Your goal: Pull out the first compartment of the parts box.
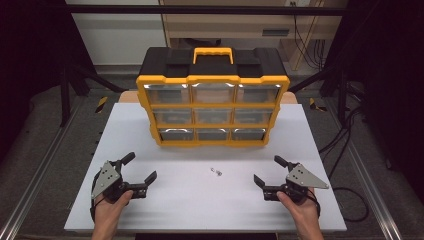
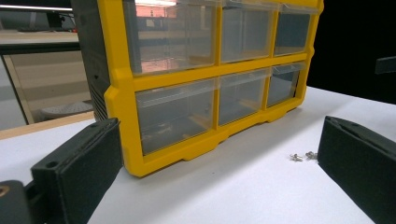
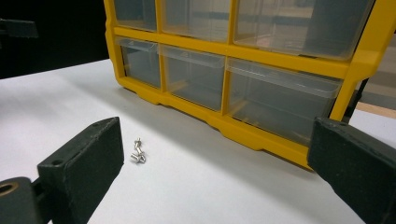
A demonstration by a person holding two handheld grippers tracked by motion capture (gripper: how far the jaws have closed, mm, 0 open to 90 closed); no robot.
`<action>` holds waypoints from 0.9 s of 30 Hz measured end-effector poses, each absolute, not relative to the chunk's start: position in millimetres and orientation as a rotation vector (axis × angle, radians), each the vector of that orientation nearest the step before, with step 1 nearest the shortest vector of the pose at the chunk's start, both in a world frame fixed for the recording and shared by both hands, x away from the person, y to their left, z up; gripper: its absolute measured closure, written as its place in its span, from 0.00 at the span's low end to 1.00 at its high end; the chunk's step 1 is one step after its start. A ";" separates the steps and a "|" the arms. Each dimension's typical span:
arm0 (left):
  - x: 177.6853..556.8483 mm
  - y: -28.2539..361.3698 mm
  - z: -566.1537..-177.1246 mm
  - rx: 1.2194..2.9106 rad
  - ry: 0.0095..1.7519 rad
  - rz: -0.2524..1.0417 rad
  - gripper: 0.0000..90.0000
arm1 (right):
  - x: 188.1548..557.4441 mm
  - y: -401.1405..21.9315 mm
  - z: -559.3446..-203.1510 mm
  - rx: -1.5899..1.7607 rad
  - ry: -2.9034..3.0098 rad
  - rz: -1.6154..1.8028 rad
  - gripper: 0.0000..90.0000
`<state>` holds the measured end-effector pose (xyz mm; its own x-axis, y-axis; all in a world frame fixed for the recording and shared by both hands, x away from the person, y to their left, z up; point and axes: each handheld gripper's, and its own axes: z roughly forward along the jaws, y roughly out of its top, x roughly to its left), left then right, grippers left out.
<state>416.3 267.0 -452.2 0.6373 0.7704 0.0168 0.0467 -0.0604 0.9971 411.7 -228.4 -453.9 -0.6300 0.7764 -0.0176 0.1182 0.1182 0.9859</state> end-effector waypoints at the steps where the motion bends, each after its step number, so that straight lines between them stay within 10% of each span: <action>1: 416.3 267.0 -452.2 1.535 0.708 0.681 0.00 | 411.4 -228.8 -453.8 0.868 1.858 1.549 0.04; 27: 409.6 265.3 -431.7 1.591 0.651 0.748 0.00 | 407.9 -229.6 -453.0 0.888 1.848 1.548 0.06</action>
<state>409.6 265.3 -431.7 0.6365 0.7637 0.1084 0.0026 -0.1427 0.9898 407.9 -229.6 -453.0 -0.6210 0.7838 -0.0063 0.1311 0.1118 0.9850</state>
